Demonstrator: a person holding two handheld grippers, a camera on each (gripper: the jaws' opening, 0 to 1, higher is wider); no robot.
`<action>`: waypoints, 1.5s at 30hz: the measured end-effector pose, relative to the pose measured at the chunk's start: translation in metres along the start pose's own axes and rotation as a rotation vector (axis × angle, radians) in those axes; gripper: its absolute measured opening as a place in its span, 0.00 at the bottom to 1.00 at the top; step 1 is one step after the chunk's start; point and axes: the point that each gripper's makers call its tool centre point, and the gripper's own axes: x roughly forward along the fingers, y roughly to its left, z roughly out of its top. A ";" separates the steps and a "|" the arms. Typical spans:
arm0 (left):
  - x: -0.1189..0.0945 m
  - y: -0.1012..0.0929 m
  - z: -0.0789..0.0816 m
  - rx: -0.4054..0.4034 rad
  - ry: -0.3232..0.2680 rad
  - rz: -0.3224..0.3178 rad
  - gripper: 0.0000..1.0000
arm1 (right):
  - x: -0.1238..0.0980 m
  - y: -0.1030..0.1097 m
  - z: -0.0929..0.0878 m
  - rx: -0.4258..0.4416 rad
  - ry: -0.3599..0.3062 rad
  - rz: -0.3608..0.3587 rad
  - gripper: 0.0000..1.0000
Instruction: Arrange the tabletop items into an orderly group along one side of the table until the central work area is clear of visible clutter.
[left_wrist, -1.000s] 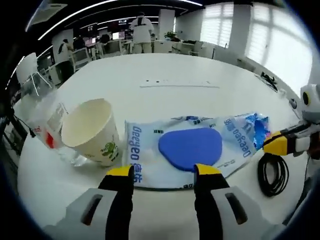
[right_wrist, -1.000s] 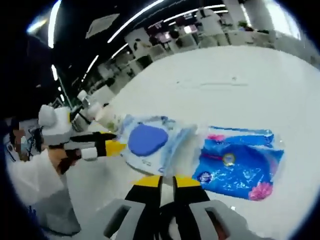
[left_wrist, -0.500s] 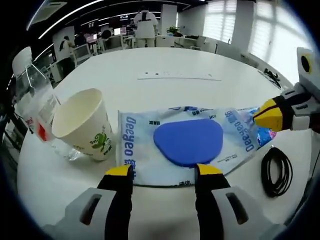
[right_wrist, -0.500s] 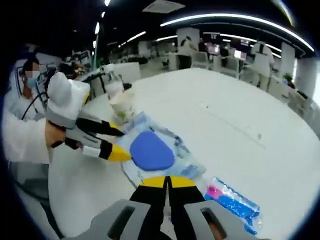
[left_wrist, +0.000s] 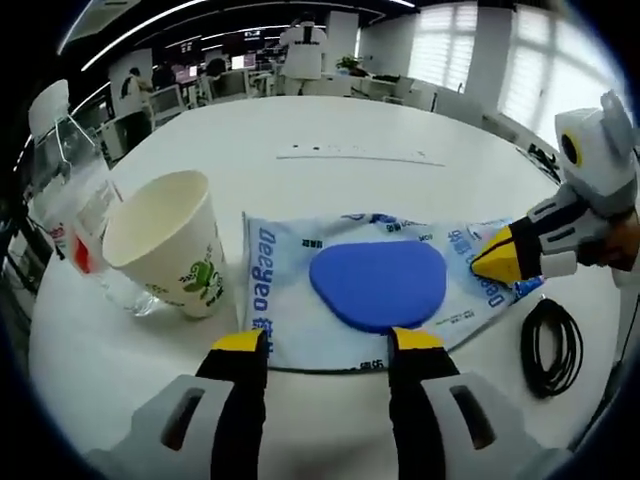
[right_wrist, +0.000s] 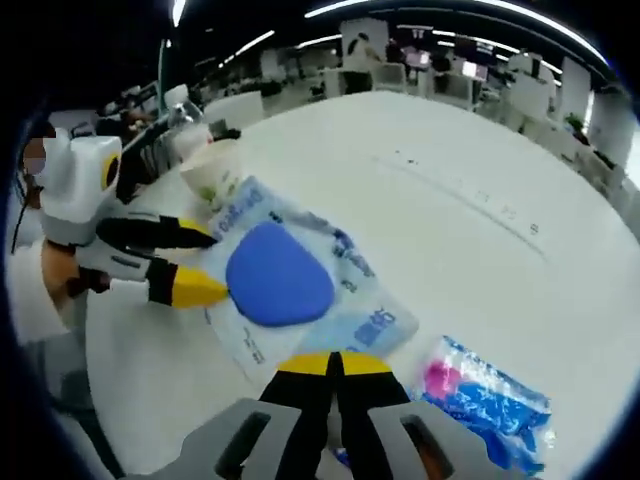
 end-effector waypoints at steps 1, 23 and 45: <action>0.000 -0.001 0.000 -0.008 0.001 -0.003 0.46 | 0.002 -0.001 -0.002 0.018 0.002 0.006 0.00; -0.007 -0.008 0.002 -0.015 0.005 -0.056 0.53 | -0.028 0.008 0.023 0.008 -0.197 0.073 0.00; -0.062 -0.025 0.003 0.040 -0.061 -0.123 0.71 | -0.121 0.015 -0.021 0.055 -0.316 0.015 0.52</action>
